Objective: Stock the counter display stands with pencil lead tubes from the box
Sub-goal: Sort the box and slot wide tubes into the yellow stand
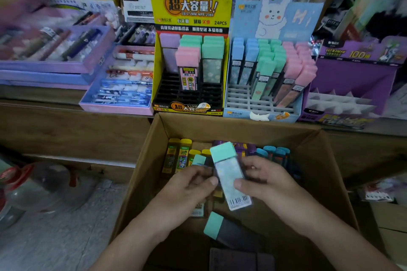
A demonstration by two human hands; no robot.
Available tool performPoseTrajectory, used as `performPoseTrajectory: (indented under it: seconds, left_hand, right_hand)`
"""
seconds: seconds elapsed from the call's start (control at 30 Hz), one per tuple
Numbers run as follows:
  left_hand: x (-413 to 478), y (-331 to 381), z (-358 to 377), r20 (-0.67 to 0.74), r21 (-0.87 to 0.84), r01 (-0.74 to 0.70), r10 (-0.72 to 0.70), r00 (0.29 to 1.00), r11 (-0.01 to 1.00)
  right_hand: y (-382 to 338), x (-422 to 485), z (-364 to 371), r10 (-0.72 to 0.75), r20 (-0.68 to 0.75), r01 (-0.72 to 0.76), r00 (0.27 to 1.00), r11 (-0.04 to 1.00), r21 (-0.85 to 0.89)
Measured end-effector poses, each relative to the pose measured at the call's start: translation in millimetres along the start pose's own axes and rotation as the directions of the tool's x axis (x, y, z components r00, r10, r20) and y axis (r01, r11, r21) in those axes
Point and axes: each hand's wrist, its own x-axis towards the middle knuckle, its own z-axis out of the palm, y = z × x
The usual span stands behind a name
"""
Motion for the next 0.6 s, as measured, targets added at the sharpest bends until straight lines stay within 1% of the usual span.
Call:
performPoseTrajectory:
  seconds: [0.07, 0.2, 0.27, 0.37, 0.47, 0.53, 0.6]
  left_hand:
    - [-0.5, 5.0, -1.1, 0.036, -0.065, 0.0, 0.002, 0.999, 0.998]
    - [-1.7, 14.8, -4.0, 0.084, -0.227, 0.01, 0.01, 0.996, 0.974]
    - [-0.9, 20.2, -3.3, 0.091, -0.346, 0.023, 0.009, 0.996, 0.938]
    - [-2.2, 31.5, -0.1, 0.132, -0.522, 0.074, -0.005, 0.991, 0.85]
    - [-6.4, 44.9, 2.3, 0.147, -0.628, 0.073, 0.026, 0.989, 0.775]
    - [-7.3, 51.4, 1.9, 0.119, -0.672, 0.072, 0.011, 0.993, 0.737]
    - [-6.5, 55.8, -0.7, 0.109, -0.687, 0.063, 0.018, 0.994, 0.724]
  right_hand:
    - [-6.0, -0.4, 2.2, 0.015, 0.003, -0.015, 1.0, 0.991, 0.135]
    - [-13.6, 0.6, 11.8, -0.007, 0.019, 0.001, 1.0, 0.96, 0.28]
    - [-18.5, 2.2, 18.6, -0.044, 0.054, 0.023, 0.998, 0.937, 0.349]
    - [-26.3, 5.8, 28.3, -0.106, 0.092, 0.058, 0.99, 0.906, 0.419]
    - [-32.5, 11.1, 35.5, -0.134, 0.049, 0.11, 0.99, 0.936, 0.334]
    - [-38.0, 12.7, 38.1, -0.159, -0.003, 0.156, 0.987, 0.963, 0.219]
    - [-45.5, 12.4, 39.1, -0.221, -0.041, 0.224, 0.974, 0.971, 0.084]
